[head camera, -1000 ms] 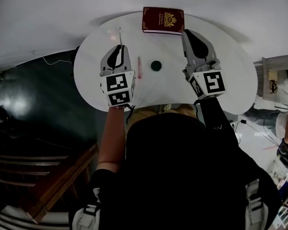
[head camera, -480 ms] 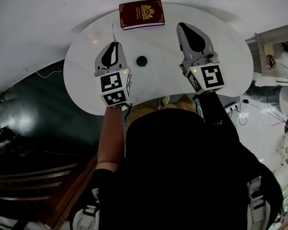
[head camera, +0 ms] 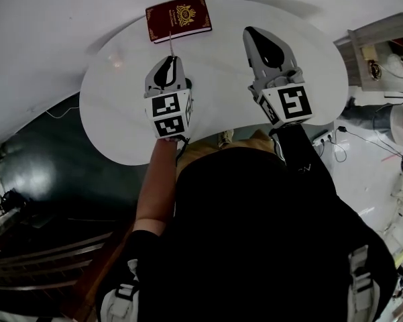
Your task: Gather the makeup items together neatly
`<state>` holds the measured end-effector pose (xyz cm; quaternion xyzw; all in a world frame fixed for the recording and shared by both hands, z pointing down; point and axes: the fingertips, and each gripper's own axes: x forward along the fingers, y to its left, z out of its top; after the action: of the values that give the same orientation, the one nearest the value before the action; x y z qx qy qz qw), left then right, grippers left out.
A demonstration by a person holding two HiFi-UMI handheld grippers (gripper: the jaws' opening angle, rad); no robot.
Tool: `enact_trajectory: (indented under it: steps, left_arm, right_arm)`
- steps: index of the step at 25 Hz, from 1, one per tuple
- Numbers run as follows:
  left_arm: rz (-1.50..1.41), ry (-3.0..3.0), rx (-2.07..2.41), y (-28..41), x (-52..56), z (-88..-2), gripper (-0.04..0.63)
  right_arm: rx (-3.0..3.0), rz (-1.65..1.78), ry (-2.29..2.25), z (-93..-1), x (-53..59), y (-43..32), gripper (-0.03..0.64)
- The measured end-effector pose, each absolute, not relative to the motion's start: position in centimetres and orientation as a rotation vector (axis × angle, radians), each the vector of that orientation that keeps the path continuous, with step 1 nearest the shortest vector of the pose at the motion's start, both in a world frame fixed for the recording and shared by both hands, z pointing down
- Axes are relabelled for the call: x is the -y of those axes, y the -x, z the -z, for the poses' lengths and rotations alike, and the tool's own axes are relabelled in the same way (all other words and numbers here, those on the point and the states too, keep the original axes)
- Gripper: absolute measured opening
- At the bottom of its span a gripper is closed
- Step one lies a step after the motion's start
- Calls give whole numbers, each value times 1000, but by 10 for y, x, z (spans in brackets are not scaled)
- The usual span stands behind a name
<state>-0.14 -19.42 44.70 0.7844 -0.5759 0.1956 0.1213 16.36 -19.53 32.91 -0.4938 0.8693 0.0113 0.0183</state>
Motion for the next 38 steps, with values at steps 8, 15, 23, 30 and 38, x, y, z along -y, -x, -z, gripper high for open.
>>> enact_trajectory:
  steps: [8,15,23,30,38]
  left_arm:
    - [-638,-2059,1353,-39,177,-551,44]
    - [-647,-1845,1252,-52,154,-610,46]
    - [-736,-1757,1242,-61,139,-642,48]
    - [-745,-1752,1210,-66,132,-654,146]
    - [-774,-1823,1225,-66,138,-638,146]
  right_arm:
    - [-2724,-6,1525,-343,198,-166,5]
    - [-2747,-17,1509,-345,198,-163,5]
    - [-2748,3,1536,-351,195,-167,5]
    - [-2756,-14,1554,-353,193,-169,5]
    - [-2756,-32,1544,-350,189,-170,5]
